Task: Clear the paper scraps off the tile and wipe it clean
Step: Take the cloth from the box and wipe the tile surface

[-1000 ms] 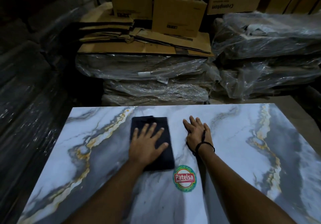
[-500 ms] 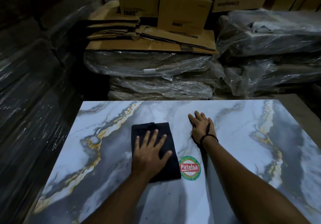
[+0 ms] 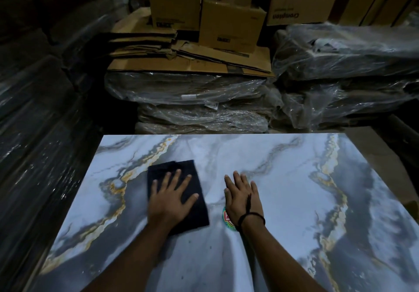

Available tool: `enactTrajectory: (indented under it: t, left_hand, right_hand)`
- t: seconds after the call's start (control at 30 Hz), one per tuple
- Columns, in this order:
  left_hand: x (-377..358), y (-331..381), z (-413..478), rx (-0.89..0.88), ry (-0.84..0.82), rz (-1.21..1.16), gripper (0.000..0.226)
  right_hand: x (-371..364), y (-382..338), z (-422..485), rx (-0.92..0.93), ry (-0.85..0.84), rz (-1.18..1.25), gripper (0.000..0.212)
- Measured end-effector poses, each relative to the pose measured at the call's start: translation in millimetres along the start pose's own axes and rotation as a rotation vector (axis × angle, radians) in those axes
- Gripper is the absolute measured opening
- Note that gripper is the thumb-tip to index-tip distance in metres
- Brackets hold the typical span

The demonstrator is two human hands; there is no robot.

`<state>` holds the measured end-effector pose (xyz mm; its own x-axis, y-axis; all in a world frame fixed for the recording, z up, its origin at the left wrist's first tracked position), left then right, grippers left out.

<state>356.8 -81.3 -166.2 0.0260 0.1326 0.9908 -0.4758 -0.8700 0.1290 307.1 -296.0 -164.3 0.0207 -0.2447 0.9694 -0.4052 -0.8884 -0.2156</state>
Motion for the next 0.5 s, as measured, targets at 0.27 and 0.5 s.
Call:
enactTrajectory:
  t: [0.27,0.5]
  left_hand:
    - [5.6,39.0,1.5,0.006,-0.092,-0.015,0.079]
    - [-2.5,34.4,-15.6,-0.152,-0.092,-0.034,0.066]
  right_hand:
    - [8.0,-3.4,-3.0,-0.002,-0.044,0.004,0.053]
    - [6.3,0.6,-2.3,0.026,-0.023,0.031,0.048]
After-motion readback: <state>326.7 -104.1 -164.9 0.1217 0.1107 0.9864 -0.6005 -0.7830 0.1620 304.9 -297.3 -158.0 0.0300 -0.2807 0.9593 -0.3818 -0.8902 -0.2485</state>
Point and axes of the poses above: each hand's wrist, its own z-axis towards the middle knuckle, its own x-axis out of the back of the hand, y = z × x, the point moved 2 cm from there along z, towards the middle knuckle, and after that the axes turned 12 degrees about -x, right-handed, at the moved point
